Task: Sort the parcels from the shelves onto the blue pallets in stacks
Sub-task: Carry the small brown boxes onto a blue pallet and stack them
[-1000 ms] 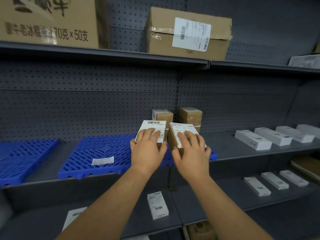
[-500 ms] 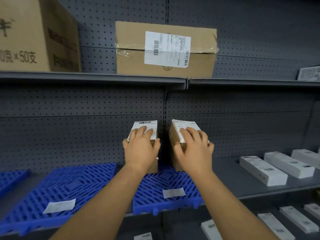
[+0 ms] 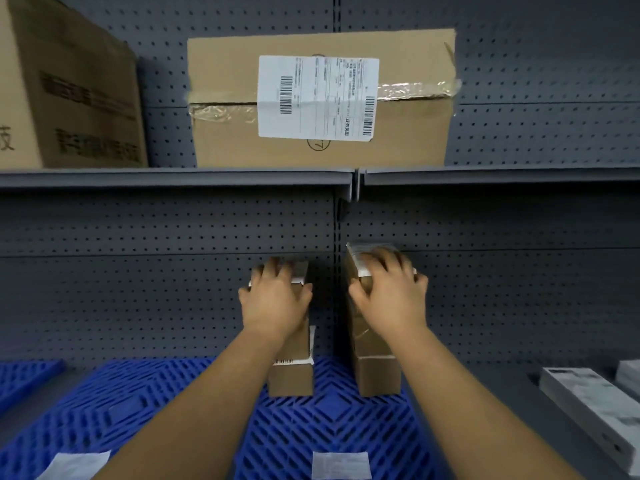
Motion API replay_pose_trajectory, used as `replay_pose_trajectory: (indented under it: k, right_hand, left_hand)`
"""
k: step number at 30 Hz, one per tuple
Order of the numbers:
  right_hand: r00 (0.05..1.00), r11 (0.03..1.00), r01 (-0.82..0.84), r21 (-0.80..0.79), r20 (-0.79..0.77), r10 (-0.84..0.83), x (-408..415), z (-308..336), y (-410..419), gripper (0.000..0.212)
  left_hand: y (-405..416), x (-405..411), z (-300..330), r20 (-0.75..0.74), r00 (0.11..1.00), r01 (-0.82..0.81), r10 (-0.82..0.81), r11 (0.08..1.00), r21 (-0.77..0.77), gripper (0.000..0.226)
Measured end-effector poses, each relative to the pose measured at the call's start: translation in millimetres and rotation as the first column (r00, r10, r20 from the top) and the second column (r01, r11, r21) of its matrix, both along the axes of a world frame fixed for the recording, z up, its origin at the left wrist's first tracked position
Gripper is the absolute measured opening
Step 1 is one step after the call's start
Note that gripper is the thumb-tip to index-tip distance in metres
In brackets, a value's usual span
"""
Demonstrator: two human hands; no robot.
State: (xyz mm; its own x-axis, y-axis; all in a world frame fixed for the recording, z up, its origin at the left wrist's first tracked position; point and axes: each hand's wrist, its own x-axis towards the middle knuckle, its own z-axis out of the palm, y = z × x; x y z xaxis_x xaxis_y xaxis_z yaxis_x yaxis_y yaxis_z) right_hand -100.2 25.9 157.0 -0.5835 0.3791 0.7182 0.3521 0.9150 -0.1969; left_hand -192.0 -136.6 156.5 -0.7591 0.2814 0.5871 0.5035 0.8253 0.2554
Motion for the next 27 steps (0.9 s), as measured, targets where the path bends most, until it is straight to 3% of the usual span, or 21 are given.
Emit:
replay_pose_trajectory:
  k: [4,9,16,21,27]
  right_hand:
    - [1.000,1.000,-0.007,-0.030,0.021,0.008,-6.4,-12.3,7.9,0.063]
    - [0.990,0.998,-0.061,0.021,-0.123,0.063,9.1,-20.8,6.2,0.053]
    - [0.992,0.998,-0.059,0.017,-0.112,0.060,53.6,-30.2,-18.2,0.051]
    - [0.997,0.998,-0.069,0.006,-0.036,0.070,91.5,-44.5,-49.4,0.050]
    - [0.969,0.981,-0.190,-0.030,0.156,0.192,144.5,-72.9,-101.2,0.057]
  left_hand:
    - [-1.2,-6.4,-9.9,-0.014,0.999,-0.036,0.036,0.998,-0.049,0.073]
    - [-13.4,4.1,-15.2,-0.142,0.989,0.047,-0.046,0.999,0.004,0.066]
    - [-43.5,41.5,-24.8,-0.200,0.954,0.216,-0.223,0.975,-0.054,0.061]
    - [-76.5,74.0,-41.4,-0.127,0.950,0.280,-0.287,0.957,-0.071,0.060]
    - [-115.4,119.1,-78.9,-0.040,0.935,0.348,-0.353,0.933,-0.096,0.062]
